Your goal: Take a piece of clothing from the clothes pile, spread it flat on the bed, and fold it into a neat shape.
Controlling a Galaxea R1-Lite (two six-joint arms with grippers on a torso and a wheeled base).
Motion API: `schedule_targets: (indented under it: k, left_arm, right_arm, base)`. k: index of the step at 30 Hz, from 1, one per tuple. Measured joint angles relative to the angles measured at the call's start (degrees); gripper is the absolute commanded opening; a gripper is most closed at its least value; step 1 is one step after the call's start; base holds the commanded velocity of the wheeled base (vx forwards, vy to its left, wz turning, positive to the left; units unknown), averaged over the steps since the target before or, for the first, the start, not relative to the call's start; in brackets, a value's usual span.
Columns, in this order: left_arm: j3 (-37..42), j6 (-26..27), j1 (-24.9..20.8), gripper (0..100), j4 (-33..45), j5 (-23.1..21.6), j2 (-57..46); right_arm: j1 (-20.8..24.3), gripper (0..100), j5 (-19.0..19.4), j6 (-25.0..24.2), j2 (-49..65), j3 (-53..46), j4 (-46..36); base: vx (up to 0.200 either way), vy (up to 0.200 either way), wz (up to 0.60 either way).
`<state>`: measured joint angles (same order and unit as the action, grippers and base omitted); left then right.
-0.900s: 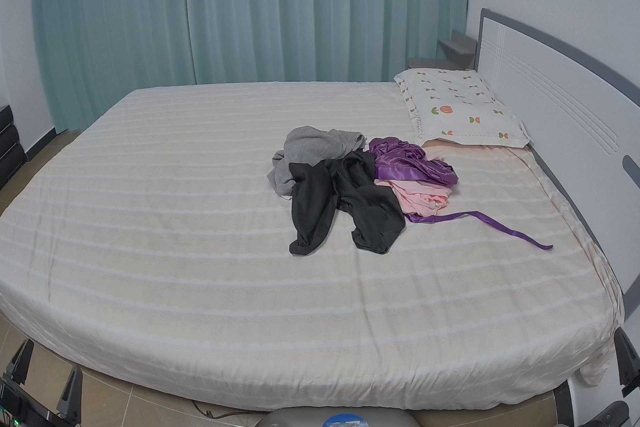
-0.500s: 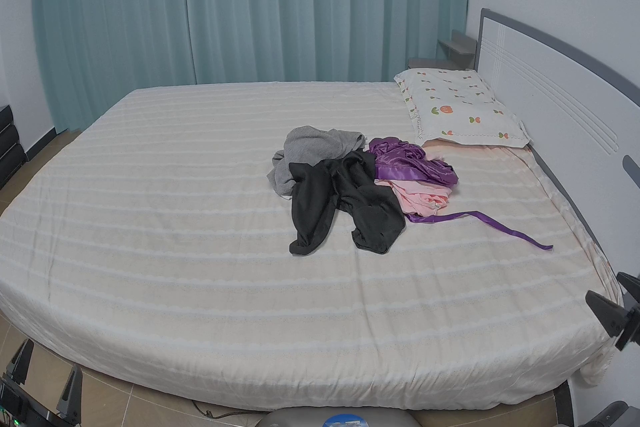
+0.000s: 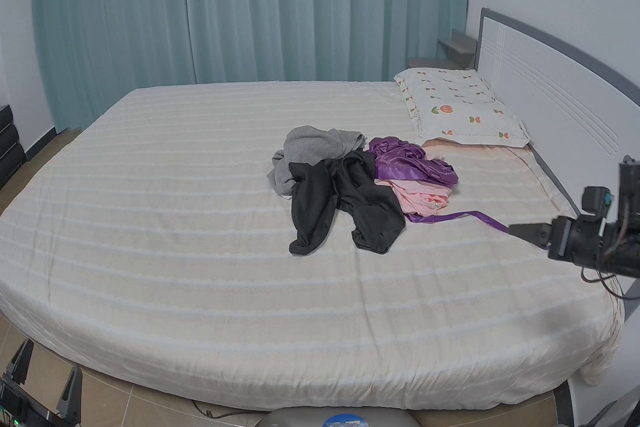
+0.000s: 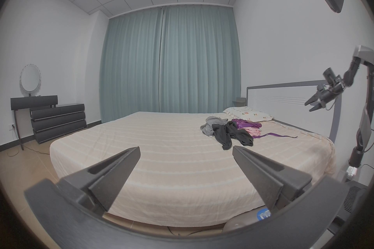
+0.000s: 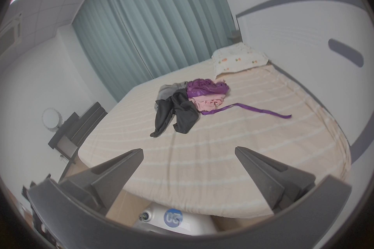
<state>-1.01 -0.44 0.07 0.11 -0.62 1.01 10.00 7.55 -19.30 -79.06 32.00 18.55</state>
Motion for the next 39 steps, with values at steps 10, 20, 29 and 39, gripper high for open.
schedule_targets:
  k: [10, 20, 29, 39]
  left_arm:
    - [0.0, 0.0, 0.0, 100, 0.0, 0.0, 0.0]
    - [0.0, 0.0, 0.0, 100, 0.0, 0.0, 0.0]
    - [0.0, 0.0, 0.0, 100, 0.0, 0.0, 0.0]
    - [0.0, 0.0, 0.0, 100, 0.0, 0.0, 0.0]
  right_arm:
    - [5.1, 100, -2.3, -8.1, -29.4, 23.3, 3.4]
    - [7.8, 100, -4.8, -15.2, -54.6, 45.9, 4.6]
    - [10.0, 100, -8.7, -17.5, -69.7, 60.3, 4.5]
    - [11.5, 100, -10.2, -18.0, -78.0, 72.2, 0.0]
  base:
    - [0.0, 0.0, 0.0]
    - [0.0, 0.0, 0.0]
    - [0.0, 0.0, 0.0]
    - [0.0, 0.0, 0.0]
